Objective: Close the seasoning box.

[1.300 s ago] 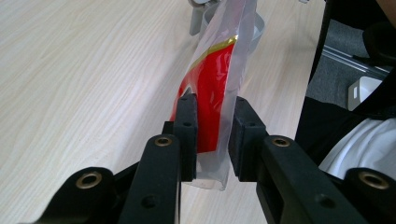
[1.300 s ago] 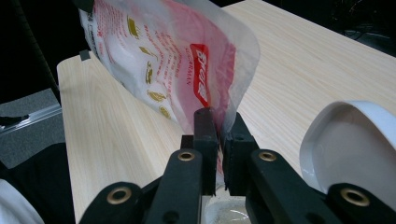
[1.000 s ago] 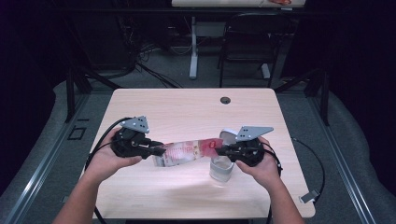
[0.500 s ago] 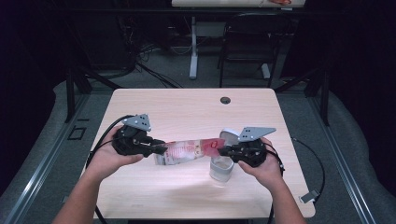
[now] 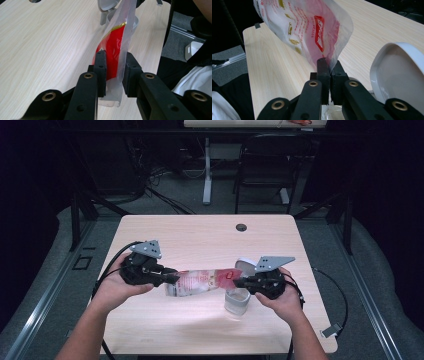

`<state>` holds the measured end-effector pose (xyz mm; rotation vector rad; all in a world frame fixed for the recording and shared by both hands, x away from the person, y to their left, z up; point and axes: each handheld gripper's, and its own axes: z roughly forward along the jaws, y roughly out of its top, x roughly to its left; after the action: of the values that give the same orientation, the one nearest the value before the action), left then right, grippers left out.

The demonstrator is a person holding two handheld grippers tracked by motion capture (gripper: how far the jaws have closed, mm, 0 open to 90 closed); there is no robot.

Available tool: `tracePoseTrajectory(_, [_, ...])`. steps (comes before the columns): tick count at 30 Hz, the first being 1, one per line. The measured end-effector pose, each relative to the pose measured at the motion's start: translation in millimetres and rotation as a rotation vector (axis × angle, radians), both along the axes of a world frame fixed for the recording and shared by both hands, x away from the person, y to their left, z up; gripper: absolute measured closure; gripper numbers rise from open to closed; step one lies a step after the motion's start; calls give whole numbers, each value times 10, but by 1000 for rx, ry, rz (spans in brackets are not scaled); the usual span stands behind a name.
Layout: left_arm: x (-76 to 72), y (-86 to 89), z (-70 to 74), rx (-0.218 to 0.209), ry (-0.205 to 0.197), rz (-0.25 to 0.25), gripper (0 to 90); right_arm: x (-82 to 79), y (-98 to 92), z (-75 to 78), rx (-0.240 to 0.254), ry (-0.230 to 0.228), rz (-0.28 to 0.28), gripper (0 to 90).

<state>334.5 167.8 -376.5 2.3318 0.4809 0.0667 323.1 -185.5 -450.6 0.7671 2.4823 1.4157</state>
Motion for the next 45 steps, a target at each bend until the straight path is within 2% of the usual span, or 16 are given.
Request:
tracePoseTrajectory(7, [12, 0, 4, 0, 4, -1, 766, 6, -9, -8, 7, 5, 3, 882])
tracePoseTrajectory(27, [20, -47, 54, 12, -2, -8, 767, 9, -13, 0, -11, 2, -4, 881])
tracePoseTrajectory(45, [32, -120, 137, 49, -2, -16, 767, 17, -34, -6, -8, 8, -1, 877])
